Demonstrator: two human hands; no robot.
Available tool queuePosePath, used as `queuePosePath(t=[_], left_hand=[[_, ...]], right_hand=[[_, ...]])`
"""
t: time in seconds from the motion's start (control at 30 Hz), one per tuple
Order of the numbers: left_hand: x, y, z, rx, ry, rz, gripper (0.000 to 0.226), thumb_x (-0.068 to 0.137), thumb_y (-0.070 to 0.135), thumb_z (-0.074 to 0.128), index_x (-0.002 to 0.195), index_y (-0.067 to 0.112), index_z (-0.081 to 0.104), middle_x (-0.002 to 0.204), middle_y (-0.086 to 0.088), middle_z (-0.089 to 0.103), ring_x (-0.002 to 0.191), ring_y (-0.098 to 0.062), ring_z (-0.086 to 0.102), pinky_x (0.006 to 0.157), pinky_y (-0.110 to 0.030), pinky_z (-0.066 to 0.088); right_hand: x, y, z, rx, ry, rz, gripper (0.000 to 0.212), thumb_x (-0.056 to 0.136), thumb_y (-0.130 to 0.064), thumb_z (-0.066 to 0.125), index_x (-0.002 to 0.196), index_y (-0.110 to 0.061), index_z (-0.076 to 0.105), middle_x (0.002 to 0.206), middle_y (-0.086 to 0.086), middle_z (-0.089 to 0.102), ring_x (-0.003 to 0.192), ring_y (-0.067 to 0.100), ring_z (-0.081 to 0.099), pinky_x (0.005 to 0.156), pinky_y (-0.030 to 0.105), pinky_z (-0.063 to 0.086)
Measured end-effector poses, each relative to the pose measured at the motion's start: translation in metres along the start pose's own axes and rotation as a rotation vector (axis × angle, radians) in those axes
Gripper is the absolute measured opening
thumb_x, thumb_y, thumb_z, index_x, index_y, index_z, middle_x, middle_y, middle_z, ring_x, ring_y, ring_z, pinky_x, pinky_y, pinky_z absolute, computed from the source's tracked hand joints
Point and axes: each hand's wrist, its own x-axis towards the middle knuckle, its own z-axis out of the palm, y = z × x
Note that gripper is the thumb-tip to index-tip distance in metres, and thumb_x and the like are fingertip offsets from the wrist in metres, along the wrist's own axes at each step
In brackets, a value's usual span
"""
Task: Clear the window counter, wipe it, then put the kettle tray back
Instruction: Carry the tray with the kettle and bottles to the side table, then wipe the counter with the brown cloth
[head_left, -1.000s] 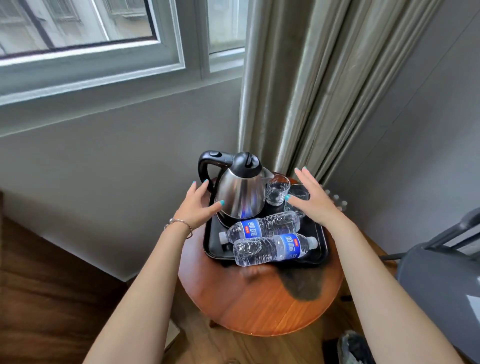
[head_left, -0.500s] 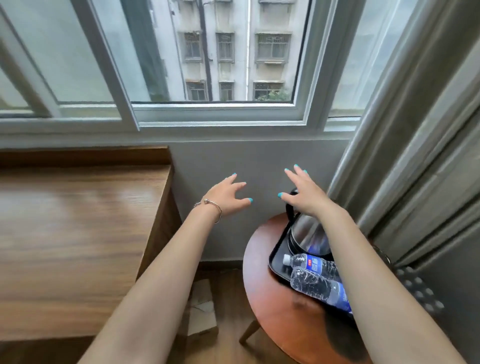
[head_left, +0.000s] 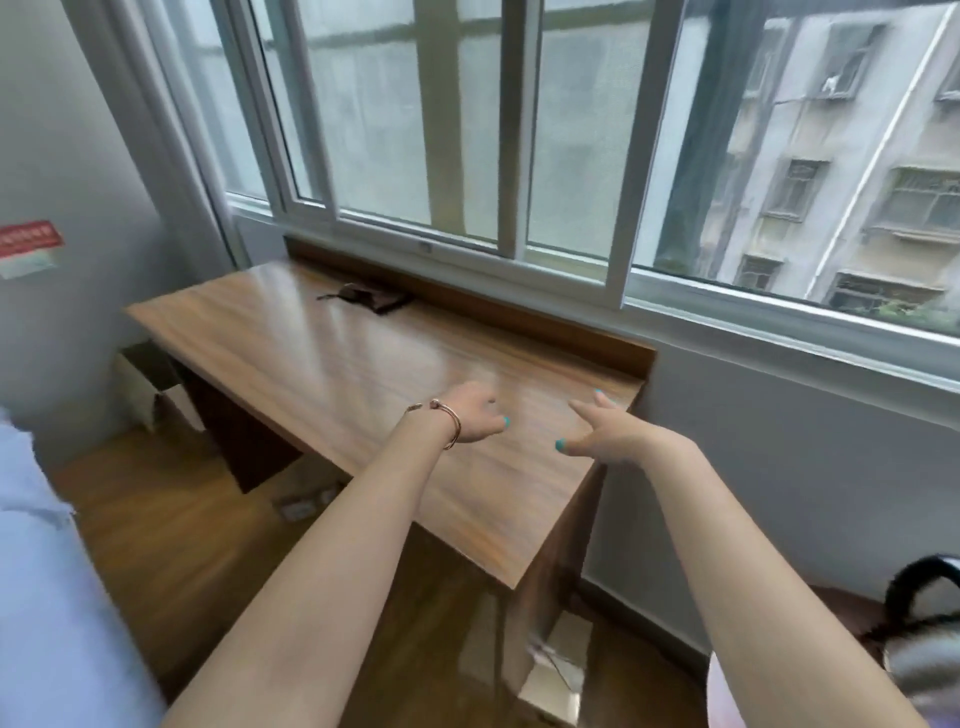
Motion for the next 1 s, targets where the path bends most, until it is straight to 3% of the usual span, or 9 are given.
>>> queuePosePath(t=[0.17, 0.23, 0.3, 0.33, 0.37, 0.4, 0.47, 0.7, 1.0], left_hand=[[-0.005, -0.087, -0.015, 0.021, -0.108, -0.099, 0.053, 0.093, 0.045, 0.048, 0.133, 0.01, 0.05, 0.141, -0.009, 0.045, 0.129, -0.025, 0.043, 0.108, -0.036, 0.035], [-0.001, -0.123, -0.022, 0.041, -0.174, -0.138, 0.033, 0.091, 0.05, 0.048, 0.111, 0.023, 0.052, 0.119, -0.002, 0.048, 0.11, -0.02, 0.046, 0.102, -0.033, 0.037], [0.002, -0.157, -0.03, 0.054, -0.225, -0.155, 0.026, 0.091, 0.053, 0.047, 0.098, 0.028, 0.048, 0.113, 0.001, 0.044, 0.102, -0.019, 0.042, 0.091, -0.03, 0.039], [0.002, -0.175, -0.035, 0.044, -0.246, -0.152, 0.031, 0.09, 0.055, 0.046, 0.103, 0.028, 0.053, 0.119, 0.0, 0.046, 0.108, -0.021, 0.044, 0.092, -0.029, 0.04], [0.004, -0.192, -0.04, 0.031, -0.25, -0.144, 0.046, 0.089, 0.058, 0.045, 0.121, 0.026, 0.054, 0.133, -0.002, 0.046, 0.12, -0.023, 0.044, 0.1, -0.034, 0.039], [0.008, -0.213, -0.043, 0.009, -0.239, -0.147, 0.061, 0.088, 0.06, 0.045, 0.138, 0.026, 0.044, 0.147, -0.001, 0.038, 0.133, -0.024, 0.038, 0.107, -0.04, 0.035], [0.014, -0.25, -0.049, -0.03, -0.187, -0.143, 0.071, 0.09, 0.058, 0.045, 0.15, 0.025, 0.028, 0.157, 0.001, 0.024, 0.143, -0.025, 0.024, 0.115, -0.044, 0.026], [0.031, -0.354, -0.072, -0.095, 0.015, -0.042, 0.071, 0.095, 0.045, 0.048, 0.153, 0.019, 0.016, 0.161, 0.002, 0.01, 0.147, -0.018, 0.013, 0.118, -0.036, 0.018], [0.103, -0.471, -0.08, -0.159, -0.066, -0.101, 0.076, 0.094, 0.05, 0.047, 0.154, 0.02, 0.011, 0.161, 0.001, 0.007, 0.148, -0.015, 0.008, 0.119, -0.035, 0.013]], right_hand=[[0.037, -0.08, 0.007, -0.149, -0.116, -0.031, 0.078, 0.096, -0.054, 0.049, 0.156, -0.025, 0.008, 0.163, 0.008, -0.009, 0.15, 0.029, -0.005, 0.117, 0.05, 0.011], [0.055, -0.111, 0.011, -0.166, -0.139, -0.026, 0.079, 0.095, -0.056, 0.048, 0.156, -0.026, 0.008, 0.163, 0.006, -0.009, 0.15, 0.029, -0.002, 0.117, 0.051, 0.012], [0.074, -0.144, 0.014, -0.186, -0.156, -0.01, 0.08, 0.095, -0.057, 0.048, 0.156, -0.026, 0.008, 0.164, 0.006, -0.008, 0.15, 0.03, 0.002, 0.117, 0.05, 0.014], [0.085, -0.161, 0.015, -0.189, -0.162, -0.006, 0.08, 0.095, -0.058, 0.048, 0.156, -0.027, 0.008, 0.164, 0.005, -0.007, 0.15, 0.03, 0.006, 0.117, 0.048, 0.015], [0.096, -0.178, 0.016, -0.185, -0.163, -0.004, 0.079, 0.095, -0.057, 0.048, 0.156, -0.027, 0.009, 0.164, 0.004, -0.005, 0.15, 0.029, 0.009, 0.117, 0.047, 0.016], [0.108, -0.195, 0.017, -0.177, -0.157, -0.009, 0.079, 0.094, -0.057, 0.048, 0.156, -0.027, 0.01, 0.164, 0.004, -0.002, 0.149, 0.028, 0.011, 0.117, 0.046, 0.016], [0.132, -0.228, 0.021, -0.15, -0.124, -0.038, 0.078, 0.095, -0.055, 0.05, 0.156, -0.026, 0.012, 0.164, 0.003, 0.003, 0.149, 0.027, 0.012, 0.117, 0.045, 0.015], [0.212, -0.314, 0.036, -0.098, -0.069, -0.133, 0.077, 0.096, -0.049, 0.052, 0.156, -0.026, 0.012, 0.164, 0.003, 0.005, 0.15, 0.022, 0.011, 0.118, 0.042, 0.014], [0.349, -0.368, 0.047, -0.055, -0.135, -0.118, 0.079, 0.094, -0.05, 0.054, 0.156, -0.024, 0.013, 0.164, 0.002, 0.004, 0.15, 0.021, 0.008, 0.118, 0.043, 0.013]])
